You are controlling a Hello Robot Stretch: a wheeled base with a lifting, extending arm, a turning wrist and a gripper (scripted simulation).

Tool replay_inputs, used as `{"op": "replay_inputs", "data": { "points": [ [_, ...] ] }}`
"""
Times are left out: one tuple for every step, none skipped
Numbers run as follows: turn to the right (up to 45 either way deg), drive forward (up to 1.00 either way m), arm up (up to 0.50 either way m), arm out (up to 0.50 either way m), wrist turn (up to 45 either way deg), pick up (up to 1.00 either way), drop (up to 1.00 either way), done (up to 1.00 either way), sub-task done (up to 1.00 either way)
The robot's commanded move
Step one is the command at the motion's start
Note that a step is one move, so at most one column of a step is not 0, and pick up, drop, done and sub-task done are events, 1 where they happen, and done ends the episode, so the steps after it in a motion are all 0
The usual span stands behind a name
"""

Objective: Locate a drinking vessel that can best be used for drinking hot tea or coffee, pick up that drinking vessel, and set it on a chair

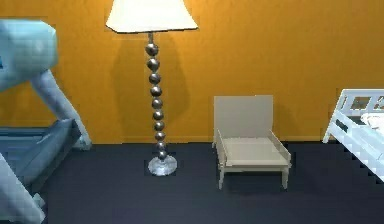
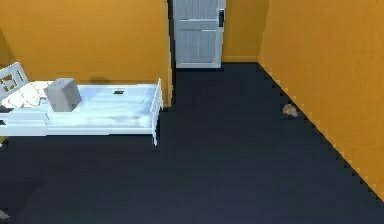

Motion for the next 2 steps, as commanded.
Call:
{"op": "replay_inputs", "data": {
  "points": [
    [-45.0,0.00,0.00,0.00,0.0,0.00,0.00,0.00,0.00],
    [-15.0,0.00,0.00,0.00,0.0,0.00,0.00,0.00,0.00]
  ]
}}
